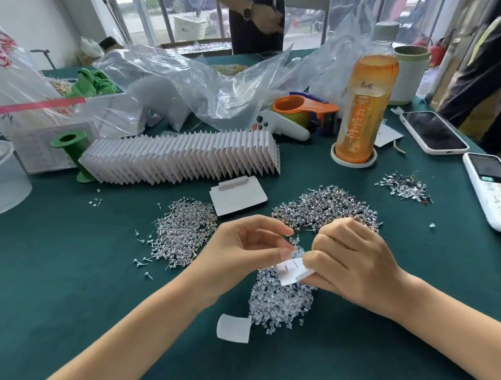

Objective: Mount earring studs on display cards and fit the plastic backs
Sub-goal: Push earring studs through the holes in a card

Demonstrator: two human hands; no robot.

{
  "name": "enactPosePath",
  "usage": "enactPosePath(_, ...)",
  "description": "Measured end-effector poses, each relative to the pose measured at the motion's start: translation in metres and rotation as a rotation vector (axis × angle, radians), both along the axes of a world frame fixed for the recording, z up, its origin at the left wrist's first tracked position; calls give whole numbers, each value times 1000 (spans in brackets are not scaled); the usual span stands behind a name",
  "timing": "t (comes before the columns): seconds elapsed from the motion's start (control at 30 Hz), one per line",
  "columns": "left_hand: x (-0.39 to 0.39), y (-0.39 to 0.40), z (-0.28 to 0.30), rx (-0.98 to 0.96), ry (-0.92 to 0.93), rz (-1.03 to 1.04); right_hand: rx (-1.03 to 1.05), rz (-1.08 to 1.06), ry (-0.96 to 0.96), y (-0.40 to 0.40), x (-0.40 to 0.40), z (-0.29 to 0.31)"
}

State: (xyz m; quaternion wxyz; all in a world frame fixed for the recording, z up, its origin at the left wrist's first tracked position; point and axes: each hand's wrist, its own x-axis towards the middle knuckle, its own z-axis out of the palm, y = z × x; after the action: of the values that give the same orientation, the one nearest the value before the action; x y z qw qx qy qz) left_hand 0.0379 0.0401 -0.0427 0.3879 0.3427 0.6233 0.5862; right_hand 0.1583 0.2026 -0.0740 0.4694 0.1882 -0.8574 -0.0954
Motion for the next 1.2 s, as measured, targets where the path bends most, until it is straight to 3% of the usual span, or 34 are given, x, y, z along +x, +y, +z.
enactPosePath(0.4, 10, -2, -2, -8, 100, -3, 14, -16, -31, -1, 2, 3)
enactPosePath(1.2, 9, -1, -3, 81, 126, -28, 24, 8, -16, -1, 1, 1)
